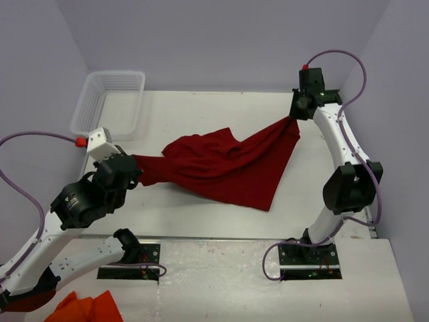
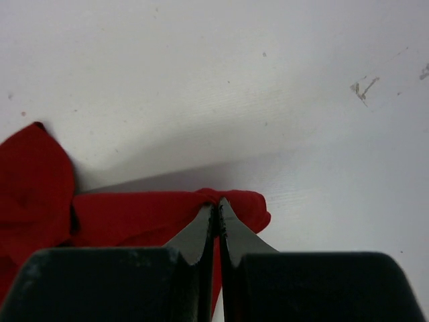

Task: Fold and stack the t-shirts
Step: Flatten out the tshirt

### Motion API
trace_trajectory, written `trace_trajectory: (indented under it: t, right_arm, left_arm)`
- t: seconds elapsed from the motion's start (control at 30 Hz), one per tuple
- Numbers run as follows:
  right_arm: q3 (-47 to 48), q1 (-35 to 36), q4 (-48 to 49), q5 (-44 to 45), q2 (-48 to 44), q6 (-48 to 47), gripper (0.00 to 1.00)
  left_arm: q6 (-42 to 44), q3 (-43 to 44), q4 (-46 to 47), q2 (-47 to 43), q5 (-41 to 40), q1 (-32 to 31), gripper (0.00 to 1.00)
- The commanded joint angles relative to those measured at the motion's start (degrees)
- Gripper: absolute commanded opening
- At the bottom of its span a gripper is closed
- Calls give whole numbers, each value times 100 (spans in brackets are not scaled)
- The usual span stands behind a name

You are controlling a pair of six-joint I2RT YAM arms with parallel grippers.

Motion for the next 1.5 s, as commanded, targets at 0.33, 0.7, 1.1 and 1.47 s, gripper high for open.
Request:
trace_trajectory:
  t: [0.33, 0.7, 1.1, 1.47]
  right_arm:
    - [260, 672, 437, 95, -2170, -465, 0]
    - [1463, 1463, -2, -1001, -4141, -527, 0]
    - [2853, 1463, -923, 766, -3836, -658, 0]
    - [2175, 1446, -600, 2775, -3861, -1028, 0]
  left_arm:
    - [3210, 829, 3410, -190, 1194, -17, 0]
    - [3898, 1449, 4927, -930, 4481, 1, 0]
    - [3462, 2977, 2799, -387, 261, 177, 0]
    - [2974, 2910, 1491, 125, -2320, 177, 0]
